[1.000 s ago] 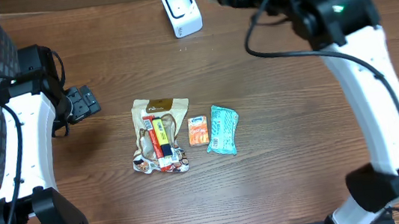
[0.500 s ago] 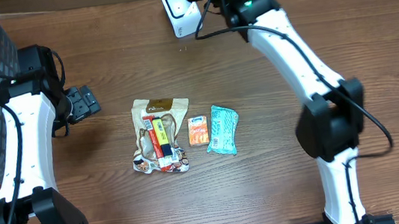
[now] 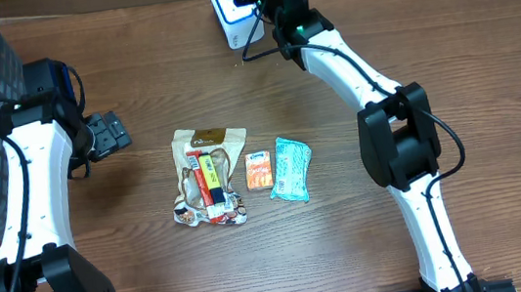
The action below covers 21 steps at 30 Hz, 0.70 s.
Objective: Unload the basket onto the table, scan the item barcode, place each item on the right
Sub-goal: 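Hold the jar in front of the white scanner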
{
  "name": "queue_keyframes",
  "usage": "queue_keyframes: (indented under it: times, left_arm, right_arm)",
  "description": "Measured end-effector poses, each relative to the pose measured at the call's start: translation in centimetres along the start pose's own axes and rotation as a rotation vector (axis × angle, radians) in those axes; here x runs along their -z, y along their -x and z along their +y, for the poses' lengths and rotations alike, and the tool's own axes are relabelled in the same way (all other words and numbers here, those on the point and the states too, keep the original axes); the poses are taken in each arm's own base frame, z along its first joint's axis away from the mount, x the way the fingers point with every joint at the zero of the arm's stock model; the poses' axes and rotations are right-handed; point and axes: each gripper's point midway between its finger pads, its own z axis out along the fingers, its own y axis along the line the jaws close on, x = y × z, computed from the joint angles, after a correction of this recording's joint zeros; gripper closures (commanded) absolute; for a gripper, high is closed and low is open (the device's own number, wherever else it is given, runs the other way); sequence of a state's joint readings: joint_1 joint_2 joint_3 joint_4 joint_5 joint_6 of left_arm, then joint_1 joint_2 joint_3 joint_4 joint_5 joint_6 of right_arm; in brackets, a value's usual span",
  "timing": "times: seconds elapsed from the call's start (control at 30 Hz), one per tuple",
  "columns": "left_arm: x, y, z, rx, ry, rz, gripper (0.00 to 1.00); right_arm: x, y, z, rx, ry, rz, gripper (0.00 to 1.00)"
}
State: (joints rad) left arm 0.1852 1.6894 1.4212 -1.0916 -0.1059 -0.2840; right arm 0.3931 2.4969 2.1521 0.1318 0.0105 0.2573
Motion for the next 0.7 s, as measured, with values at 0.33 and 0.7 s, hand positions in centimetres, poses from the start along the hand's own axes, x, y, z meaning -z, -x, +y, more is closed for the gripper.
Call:
queue_keyframes:
  times: [0.33,0.7]
  left_arm:
    - [0.0,0.0,0.0,0.000,0.000,0.000,0.00]
    - [0.0,0.0,0.0,0.000,0.000,0.000,0.00]
  right_arm:
    - [-2.1,-5.9,-2.4,0.013,-0.031,0.032,0.96]
    - [-2.3,-7.0,-2.9,0.049,-0.040,0.042,0.96]
